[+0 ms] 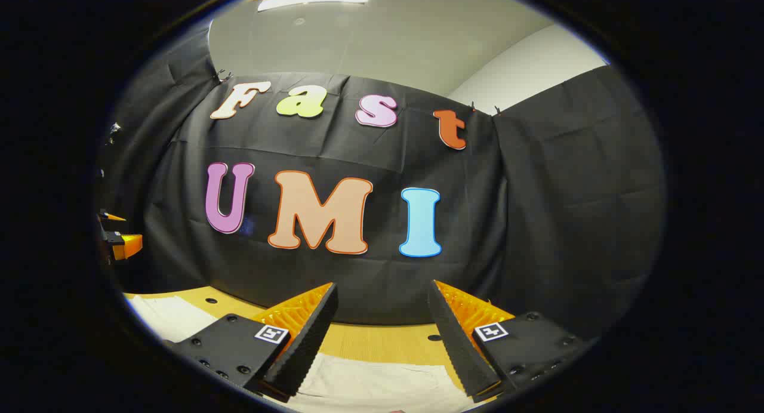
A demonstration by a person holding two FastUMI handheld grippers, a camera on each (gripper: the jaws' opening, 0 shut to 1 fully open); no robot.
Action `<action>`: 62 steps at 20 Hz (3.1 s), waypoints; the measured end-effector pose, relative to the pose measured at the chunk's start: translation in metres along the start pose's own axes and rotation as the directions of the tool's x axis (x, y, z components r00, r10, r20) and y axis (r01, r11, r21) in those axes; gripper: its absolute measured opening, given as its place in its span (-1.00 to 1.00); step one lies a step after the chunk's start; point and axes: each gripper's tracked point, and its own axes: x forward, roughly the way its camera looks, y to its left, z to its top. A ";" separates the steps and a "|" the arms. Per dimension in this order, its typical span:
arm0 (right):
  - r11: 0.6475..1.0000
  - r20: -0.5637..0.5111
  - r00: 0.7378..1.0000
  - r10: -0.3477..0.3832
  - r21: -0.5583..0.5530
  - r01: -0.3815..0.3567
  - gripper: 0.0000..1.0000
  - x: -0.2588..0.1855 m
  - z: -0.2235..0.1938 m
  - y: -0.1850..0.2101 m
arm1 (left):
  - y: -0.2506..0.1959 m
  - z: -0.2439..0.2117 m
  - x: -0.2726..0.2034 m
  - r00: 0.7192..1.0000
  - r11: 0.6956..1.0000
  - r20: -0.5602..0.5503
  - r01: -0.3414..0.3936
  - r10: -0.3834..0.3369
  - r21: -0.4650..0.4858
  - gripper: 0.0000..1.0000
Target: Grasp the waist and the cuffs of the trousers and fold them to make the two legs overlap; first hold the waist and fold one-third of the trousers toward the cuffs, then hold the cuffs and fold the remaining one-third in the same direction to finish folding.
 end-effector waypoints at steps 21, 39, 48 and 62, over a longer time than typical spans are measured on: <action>0.999 -0.035 0.999 0.012 -0.037 -0.013 0.96 0.002 -0.010 -0.008 | 0.000 0.006 0.002 1.000 1.000 0.015 -0.016 0.016 0.004 0.92; 0.857 -0.262 0.959 0.110 -0.465 -0.225 0.94 -0.053 -0.108 -0.065 | 0.002 -0.009 -0.001 0.999 0.999 -0.021 -0.032 0.032 0.015 0.93; 0.680 -0.486 0.852 0.193 -0.560 -0.473 0.94 -0.094 -0.192 -0.070 | -0.006 -0.019 -0.004 0.999 0.999 -0.047 -0.018 0.020 0.030 0.93; 0.325 -0.735 0.632 0.245 -0.552 -0.768 1.00 -0.177 -0.286 -0.069 | -0.002 -0.034 -0.011 0.996 0.998 -0.079 -0.027 0.031 0.050 0.92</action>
